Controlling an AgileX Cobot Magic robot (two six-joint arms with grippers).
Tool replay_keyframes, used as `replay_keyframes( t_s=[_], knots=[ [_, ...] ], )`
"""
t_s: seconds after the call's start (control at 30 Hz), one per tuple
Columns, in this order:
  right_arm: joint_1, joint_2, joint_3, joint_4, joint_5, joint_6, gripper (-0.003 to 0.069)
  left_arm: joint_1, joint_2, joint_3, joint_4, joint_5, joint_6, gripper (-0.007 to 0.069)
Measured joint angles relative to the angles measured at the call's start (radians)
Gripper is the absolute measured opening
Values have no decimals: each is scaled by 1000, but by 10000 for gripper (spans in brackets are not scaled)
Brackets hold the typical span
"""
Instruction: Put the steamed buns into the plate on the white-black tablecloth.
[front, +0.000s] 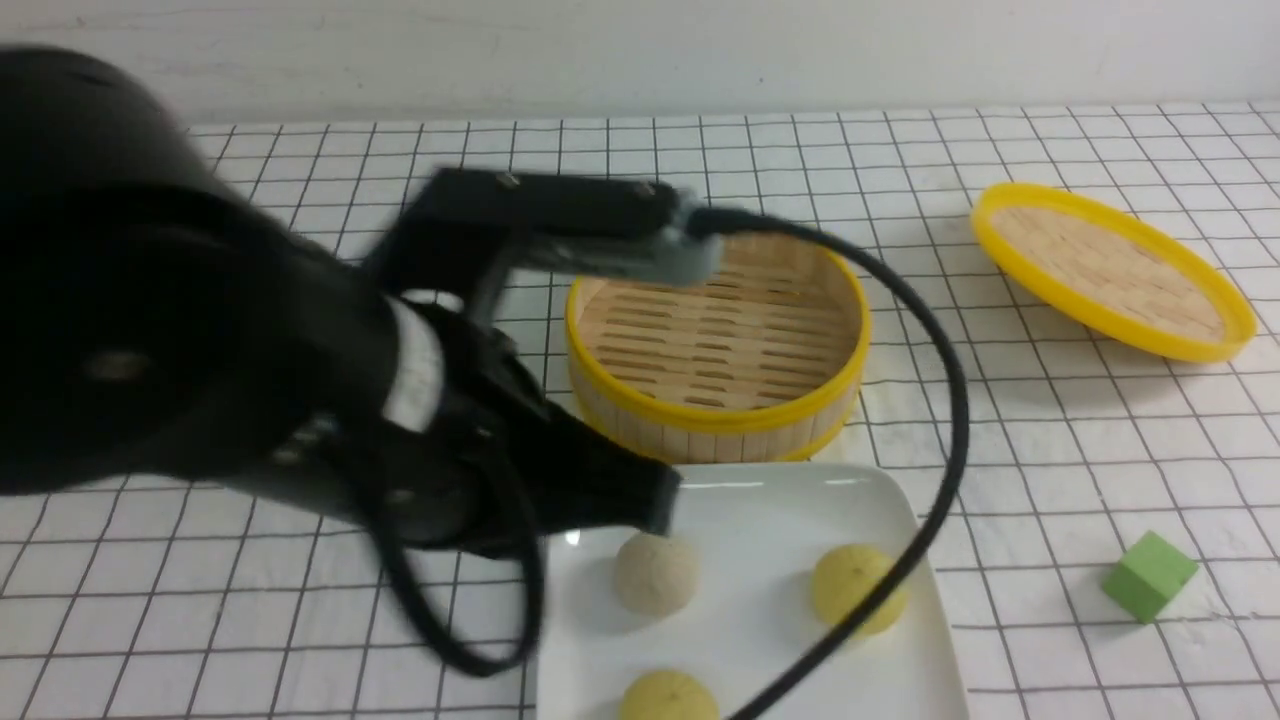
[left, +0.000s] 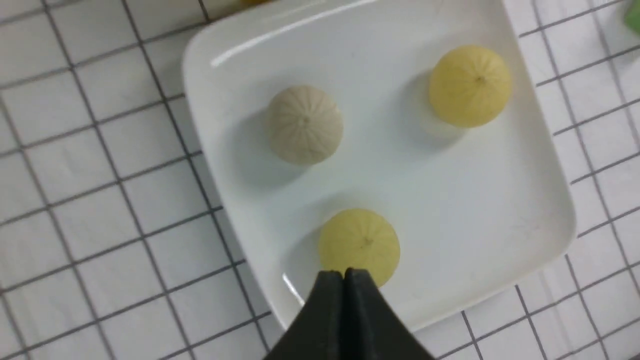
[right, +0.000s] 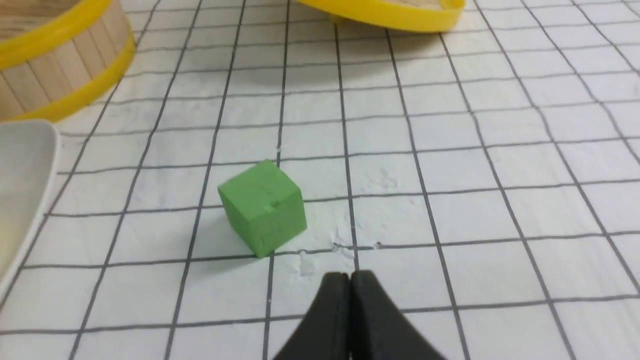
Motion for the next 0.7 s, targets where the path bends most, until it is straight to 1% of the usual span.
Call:
replay_keyframes(
  t_s=[0.07, 0.1, 0.13, 0.17, 0.23, 0.3, 0.33, 0.4, 0.43, 0.47, 0.5, 0.53, 0.57, 0.6, 0.63, 0.67, 0.7],
  knots=[
    [-4, 0, 2, -1, -9, 0, 14, 0, -117, -8, 75, 55, 3, 2],
    [-4, 0, 2, -1, -11, 0, 14, 0, -128, -8, 75, 61, 3, 2],
    [-5, 0, 2, -1, -10, 0, 15, 0, -221, 7, 117, 107, 0, 2],
    [-5, 0, 2, -1, -11, 0, 15, 0, -232, 15, 122, 117, -2, 2],
    [-5, 0, 2, -1, -11, 0, 18, 0, -362, 90, 157, 152, -26, 2],
    [-5, 0, 3, -1, -13, 0, 20, 0, -497, 231, 184, 131, -57, 2],
    [-5, 0, 3, -1, -13, 0, 22, 0, -553, 281, 193, 106, -69, 2],
    [-5, 0, 3, -1, -15, 0, 24, 0, -647, 398, 210, 6, -112, 2],
    [-5, 0, 3, -1, -15, 0, 25, 0, -656, 411, 212, -6, -119, 2],
    [-5, 0, 4, -1, -16, 0, 26, 0, -725, 510, 232, -101, -182, 2],
    [-5, 0, 4, -1, -16, 0, 26, 0, -732, 521, 235, -129, -191, 2],
    [-5, 0, 4, -1, -16, 0, 26, 0, -777, 605, 256, -228, -257, 2],
    [-5, 0, 4, -1, -16, 0, 26, 0, -796, 640, 270, -281, -303, 2],
    [-5, 0, 4, -2, -17, 0, 26, 0, -823, 692, 284, -367, -360, 2],
    [-5, 0, 4, -2, -17, 0, 27, 0, -828, 716, 288, -408, -381, 2],
    [-5, 0, 4, -2, -17, 0, 27, 0, -831, 722, 291, -417, -395, 2],
    [-5, 0, 4, -2, -17, 0, 28, 0, -837, 764, 298, -485, -437, 2]
  ],
)
